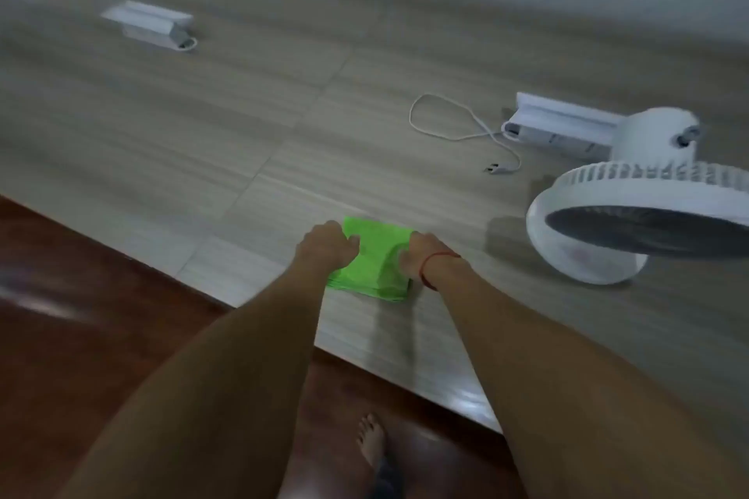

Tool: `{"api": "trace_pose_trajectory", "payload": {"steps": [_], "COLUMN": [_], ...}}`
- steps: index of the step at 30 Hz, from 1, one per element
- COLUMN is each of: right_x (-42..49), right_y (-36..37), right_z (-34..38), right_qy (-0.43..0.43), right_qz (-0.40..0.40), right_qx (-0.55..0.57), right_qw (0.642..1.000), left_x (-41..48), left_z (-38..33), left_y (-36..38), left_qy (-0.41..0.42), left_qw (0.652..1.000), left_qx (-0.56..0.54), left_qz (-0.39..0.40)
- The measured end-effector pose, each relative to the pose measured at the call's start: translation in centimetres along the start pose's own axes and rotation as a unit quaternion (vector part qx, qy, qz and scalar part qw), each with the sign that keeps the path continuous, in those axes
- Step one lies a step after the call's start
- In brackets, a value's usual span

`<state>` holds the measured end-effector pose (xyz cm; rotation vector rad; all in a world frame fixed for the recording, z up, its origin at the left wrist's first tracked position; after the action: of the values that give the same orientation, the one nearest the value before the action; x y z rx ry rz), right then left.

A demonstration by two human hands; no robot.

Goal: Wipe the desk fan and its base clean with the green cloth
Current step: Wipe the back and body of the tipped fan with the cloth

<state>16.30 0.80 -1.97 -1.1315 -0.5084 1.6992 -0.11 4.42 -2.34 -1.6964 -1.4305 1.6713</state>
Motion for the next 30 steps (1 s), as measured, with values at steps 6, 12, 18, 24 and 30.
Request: {"api": "trace_pose_trajectory", "payload": {"steps": [6,12,18,24,30], "right_x": [2.9,4.7,3.6,0.6,-6.3], "right_y": [2.0,3.8,2.0,-6.9,-16.8], "right_z": [-1.7,-1.8,0.0,2.9,3.3], "right_qy": [0.138,0.16,0.089,0.012,-0.07], "right_qz": [-0.101,-0.088,-0.09,-0.202,-0.308], "right_qx": [0.085,0.138,0.192,0.265,0.238], "right_qw": [0.982,0.974,0.973,0.943,0.918], "left_x": [4.0,5.6,3.4,-2.0,-10.9], "left_z": [0.8,0.2,-0.7,-5.2,-12.0], "left_y": [2.1,4.3,2.8,-5.8,-12.2], "left_qy": [-0.02,-0.07,-0.026,0.04,0.133], "left_qw": [0.997,0.989,0.988,0.953,0.921], "left_qx": [-0.069,-0.13,-0.15,-0.292,-0.332], "left_qz": [-0.023,0.034,0.035,-0.076,-0.157]}}
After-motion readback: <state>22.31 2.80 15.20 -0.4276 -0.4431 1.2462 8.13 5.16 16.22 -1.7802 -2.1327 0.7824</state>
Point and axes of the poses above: each hand's wrist, its own x-axis towards the middle knuckle, its own y-axis out of the palm, z = x × y, the point moved 5 cm from there along x, towards the middle knuckle, and after that the axes turned 12 degrees about -y, right-handed, at the moved point
